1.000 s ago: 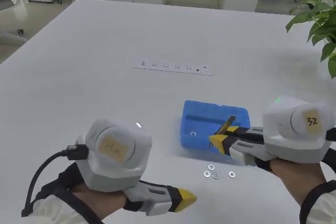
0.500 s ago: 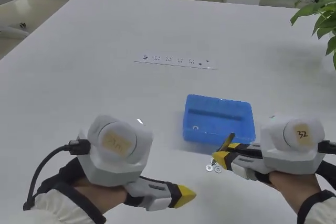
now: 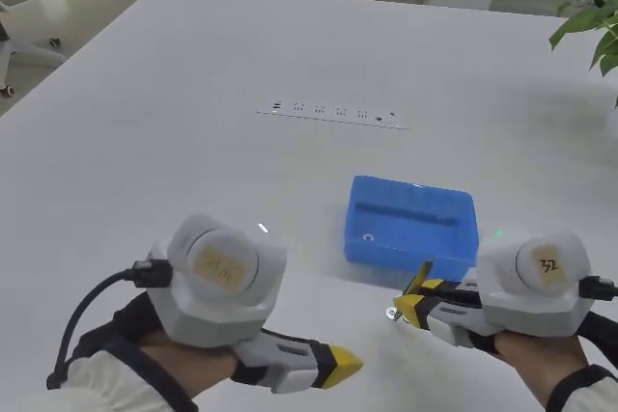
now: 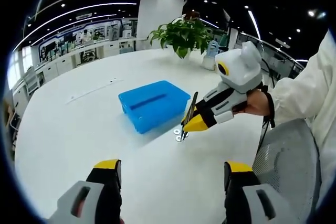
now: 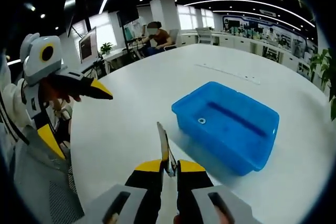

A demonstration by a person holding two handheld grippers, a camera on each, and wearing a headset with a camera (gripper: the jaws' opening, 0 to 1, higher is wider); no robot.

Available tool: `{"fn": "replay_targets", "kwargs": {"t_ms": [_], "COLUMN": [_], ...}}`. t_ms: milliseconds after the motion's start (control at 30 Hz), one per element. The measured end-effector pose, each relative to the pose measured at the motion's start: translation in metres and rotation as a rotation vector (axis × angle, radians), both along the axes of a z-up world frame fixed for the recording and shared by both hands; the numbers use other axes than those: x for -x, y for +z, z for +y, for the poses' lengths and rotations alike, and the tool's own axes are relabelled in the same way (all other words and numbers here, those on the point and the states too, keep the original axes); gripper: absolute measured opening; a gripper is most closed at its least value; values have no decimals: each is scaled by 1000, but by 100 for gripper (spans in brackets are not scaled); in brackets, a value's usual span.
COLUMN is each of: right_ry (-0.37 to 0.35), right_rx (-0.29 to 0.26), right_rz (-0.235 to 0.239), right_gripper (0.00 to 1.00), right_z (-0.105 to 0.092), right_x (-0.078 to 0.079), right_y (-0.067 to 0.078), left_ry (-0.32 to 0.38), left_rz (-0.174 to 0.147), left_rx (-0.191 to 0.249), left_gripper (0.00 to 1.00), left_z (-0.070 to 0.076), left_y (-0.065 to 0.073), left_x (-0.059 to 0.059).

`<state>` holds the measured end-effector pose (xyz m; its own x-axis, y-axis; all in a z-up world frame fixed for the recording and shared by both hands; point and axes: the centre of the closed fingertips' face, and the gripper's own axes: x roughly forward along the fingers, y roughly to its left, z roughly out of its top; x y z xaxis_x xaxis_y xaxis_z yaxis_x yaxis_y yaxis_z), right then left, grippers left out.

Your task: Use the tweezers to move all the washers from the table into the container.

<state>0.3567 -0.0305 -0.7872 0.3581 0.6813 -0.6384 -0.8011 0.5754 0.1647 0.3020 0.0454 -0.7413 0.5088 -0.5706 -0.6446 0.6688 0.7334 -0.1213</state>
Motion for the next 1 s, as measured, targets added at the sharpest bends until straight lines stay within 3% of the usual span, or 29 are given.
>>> {"fn": "replay_targets", "kwargs": {"t_ms": [1000], "right_ry": [5], "right_rx": [4], "right_rz": [8], "right_gripper": [6], "right_z": [2], "right_x": [1], "right_y": [-1], "left_ry": [11], "left_rz": [1], "left_rx": [-9], "left_gripper": [81], "left_z": [4], "left_y": [-2], "left_x": [0]}}
